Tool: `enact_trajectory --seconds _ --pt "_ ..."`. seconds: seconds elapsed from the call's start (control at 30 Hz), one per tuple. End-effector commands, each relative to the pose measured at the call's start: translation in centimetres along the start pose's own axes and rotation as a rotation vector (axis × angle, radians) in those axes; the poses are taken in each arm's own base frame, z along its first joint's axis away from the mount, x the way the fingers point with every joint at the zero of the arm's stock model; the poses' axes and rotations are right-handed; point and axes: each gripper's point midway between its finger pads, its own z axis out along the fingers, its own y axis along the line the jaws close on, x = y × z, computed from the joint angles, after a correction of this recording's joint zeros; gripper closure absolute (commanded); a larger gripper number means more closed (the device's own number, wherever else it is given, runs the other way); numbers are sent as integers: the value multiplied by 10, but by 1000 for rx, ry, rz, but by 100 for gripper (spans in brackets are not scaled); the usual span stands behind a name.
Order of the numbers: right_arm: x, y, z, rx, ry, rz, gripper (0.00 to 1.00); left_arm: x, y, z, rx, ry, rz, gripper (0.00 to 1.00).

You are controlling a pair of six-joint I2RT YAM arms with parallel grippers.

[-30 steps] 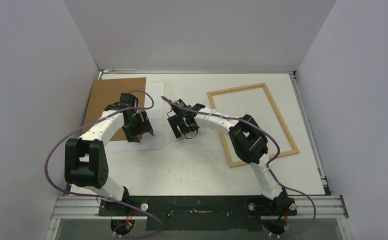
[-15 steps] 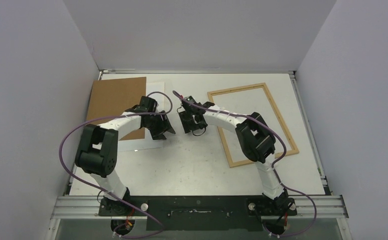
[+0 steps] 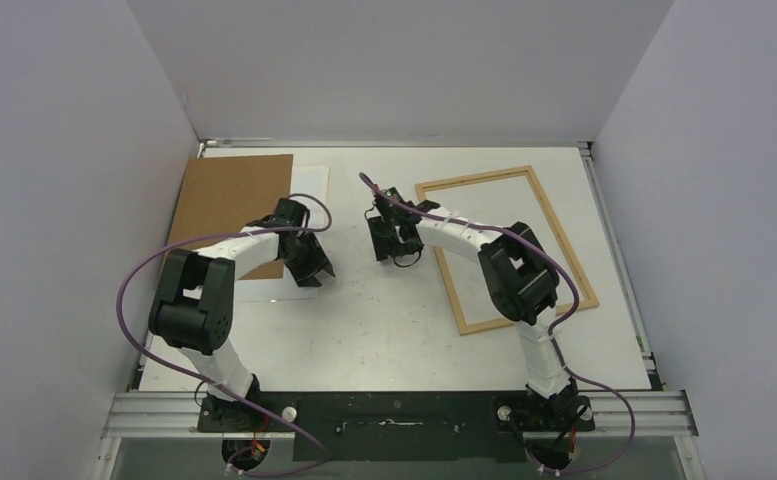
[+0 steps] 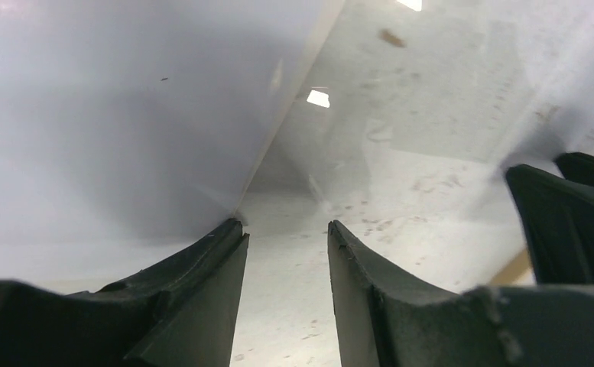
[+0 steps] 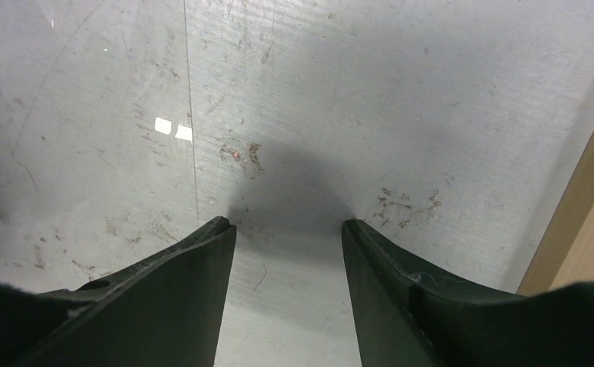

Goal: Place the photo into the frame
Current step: Adjust the photo frame item at the center of the board.

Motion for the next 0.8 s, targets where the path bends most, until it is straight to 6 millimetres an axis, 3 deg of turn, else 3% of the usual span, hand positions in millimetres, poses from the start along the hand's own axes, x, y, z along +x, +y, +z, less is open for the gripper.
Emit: enact_trajectory --seconds 0.0,0.17,0.23,0.4,0.53,0.77 --pt "111 -42 30 124 372 52 44 -5 56 -16 -236 -40 9 58" --pt "90 -24 26 59 321 104 42 -4 56 -19 -236 -38 24 58" --pt "75 -12 22 12 276 127 41 -7 47 -24 -201 -44 27 58" --pt "35 21 8 -152 182 221 35 -24 -8 -40 37 -98 70 56" --pt "11 37 10 -247 156 323 30 -43 -51 -48 198 -139 84 56" --pt "-33 42 20 -294 78 374 30 -90 -74 -36 174 -218 47 56"
